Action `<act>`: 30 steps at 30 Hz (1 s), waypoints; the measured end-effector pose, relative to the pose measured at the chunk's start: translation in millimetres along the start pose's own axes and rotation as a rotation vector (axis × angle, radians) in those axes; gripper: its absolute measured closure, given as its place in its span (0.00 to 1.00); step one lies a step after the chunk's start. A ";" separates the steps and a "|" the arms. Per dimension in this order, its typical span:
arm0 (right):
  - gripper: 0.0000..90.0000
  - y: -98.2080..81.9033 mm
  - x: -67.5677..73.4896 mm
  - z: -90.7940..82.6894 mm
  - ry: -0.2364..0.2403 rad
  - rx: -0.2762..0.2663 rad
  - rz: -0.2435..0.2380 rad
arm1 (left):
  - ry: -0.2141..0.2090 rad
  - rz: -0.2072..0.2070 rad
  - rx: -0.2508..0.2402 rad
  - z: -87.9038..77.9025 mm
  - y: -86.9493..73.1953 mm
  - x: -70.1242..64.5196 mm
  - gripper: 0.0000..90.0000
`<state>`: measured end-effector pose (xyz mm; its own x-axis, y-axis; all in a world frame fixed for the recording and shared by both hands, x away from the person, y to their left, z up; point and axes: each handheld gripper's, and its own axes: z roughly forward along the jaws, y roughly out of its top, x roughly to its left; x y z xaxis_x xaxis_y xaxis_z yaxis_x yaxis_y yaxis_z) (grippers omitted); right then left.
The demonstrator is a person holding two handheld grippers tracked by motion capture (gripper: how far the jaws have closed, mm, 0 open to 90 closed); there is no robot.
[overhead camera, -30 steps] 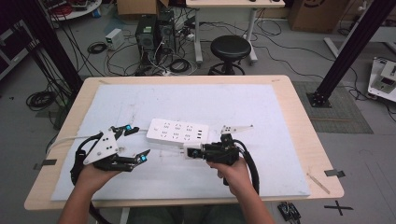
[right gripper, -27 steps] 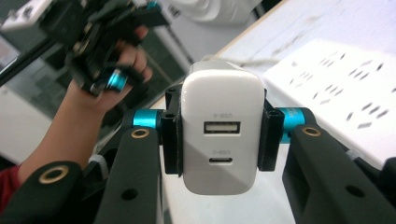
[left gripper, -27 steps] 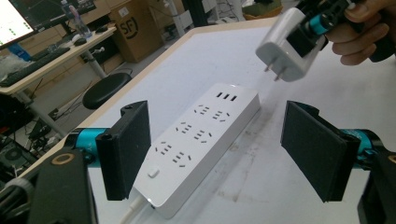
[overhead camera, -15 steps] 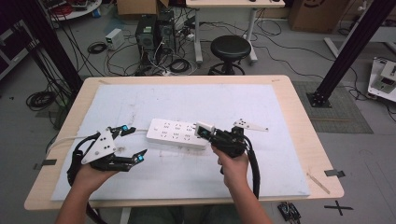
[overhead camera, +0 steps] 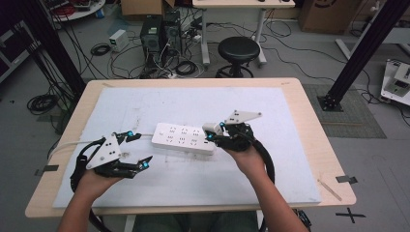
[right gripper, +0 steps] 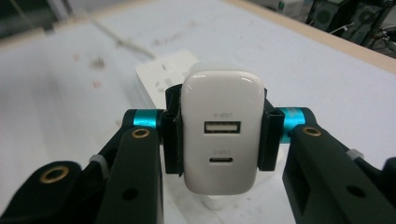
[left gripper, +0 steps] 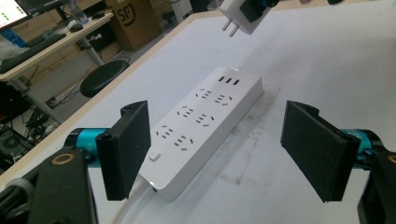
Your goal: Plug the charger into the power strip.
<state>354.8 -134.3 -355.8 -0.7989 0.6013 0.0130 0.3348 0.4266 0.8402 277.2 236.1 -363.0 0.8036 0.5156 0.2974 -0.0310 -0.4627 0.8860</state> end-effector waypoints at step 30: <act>0.70 106.6 -11.7 109.3 0.231 0.770 -0.509 | 0.009 -0.033 0.025 -10.1 -16.4 5.1 0.27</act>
<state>454.4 -22.1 -325.7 -0.9909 0.1077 -0.0802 0.0911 0.9780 0.1877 275.8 253.7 -372.4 0.7984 0.5374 0.2717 0.0101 -0.4630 0.8863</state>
